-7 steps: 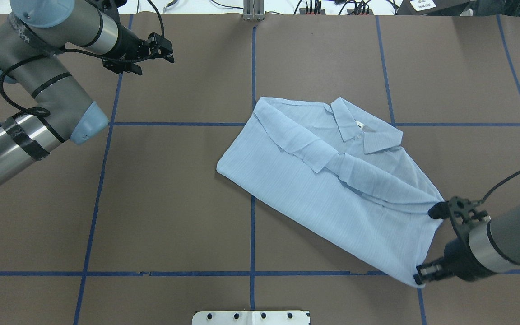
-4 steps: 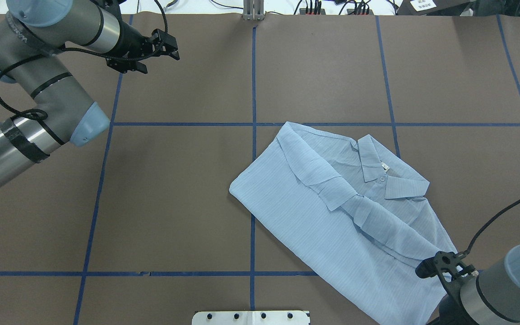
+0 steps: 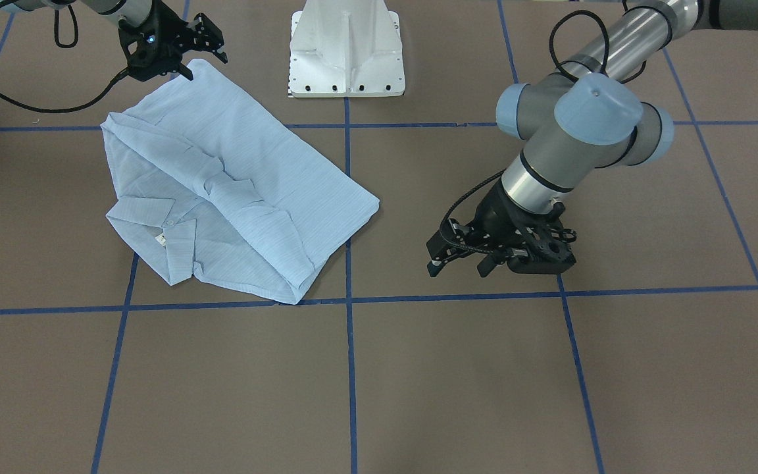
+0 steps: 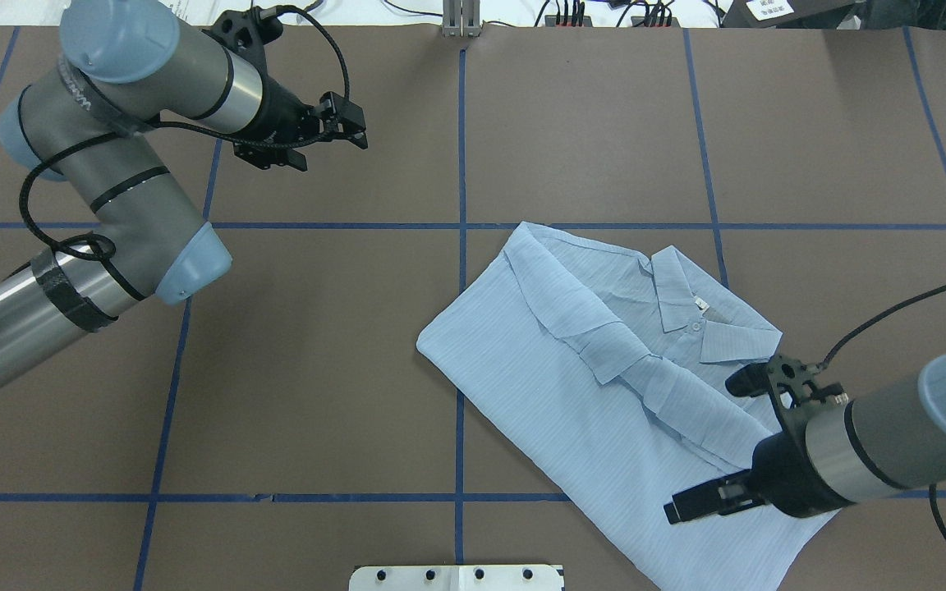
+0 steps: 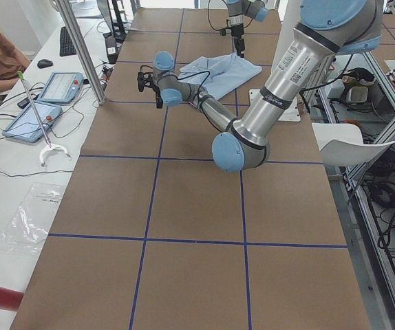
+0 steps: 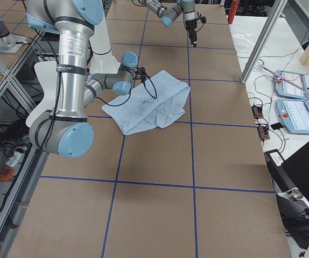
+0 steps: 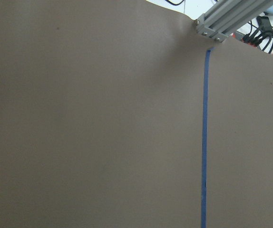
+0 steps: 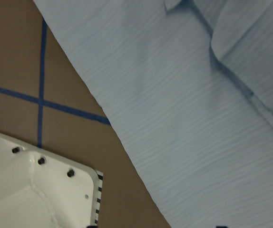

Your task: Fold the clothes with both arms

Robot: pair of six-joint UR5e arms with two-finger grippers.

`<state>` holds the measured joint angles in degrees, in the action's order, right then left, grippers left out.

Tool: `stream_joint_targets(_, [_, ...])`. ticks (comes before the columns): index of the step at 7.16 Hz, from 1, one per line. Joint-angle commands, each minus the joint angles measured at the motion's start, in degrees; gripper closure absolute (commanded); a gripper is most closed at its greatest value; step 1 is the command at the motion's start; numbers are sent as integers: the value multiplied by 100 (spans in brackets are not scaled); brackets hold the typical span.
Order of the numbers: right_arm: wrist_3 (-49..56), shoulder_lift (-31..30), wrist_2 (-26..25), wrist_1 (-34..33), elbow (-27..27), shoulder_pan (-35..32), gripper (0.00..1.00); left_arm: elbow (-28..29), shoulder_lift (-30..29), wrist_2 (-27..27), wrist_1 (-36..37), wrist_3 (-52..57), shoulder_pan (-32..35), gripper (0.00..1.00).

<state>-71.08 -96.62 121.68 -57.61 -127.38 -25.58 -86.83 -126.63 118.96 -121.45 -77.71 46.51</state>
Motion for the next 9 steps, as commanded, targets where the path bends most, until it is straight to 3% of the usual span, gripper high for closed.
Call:
stream_joint_targets(1, [6, 152, 13, 4, 2, -1190, 0, -351, 15, -170, 427, -855, -893, 1])
stream_joint_targets(3, [15, 143, 74, 4, 20, -1633, 0, -431, 16, -846, 586, -1516, -1800, 3])
stream_joint_targets(6, [15, 170, 75, 4, 20, -1652, 0, -248, 16, -936, 649, -1686, -2076, 11])
stream_joint_targets(9, [15, 135, 84, 4, 29, -1661, 0, -80, -90, -1112, 649, -1703, -2111, 31])
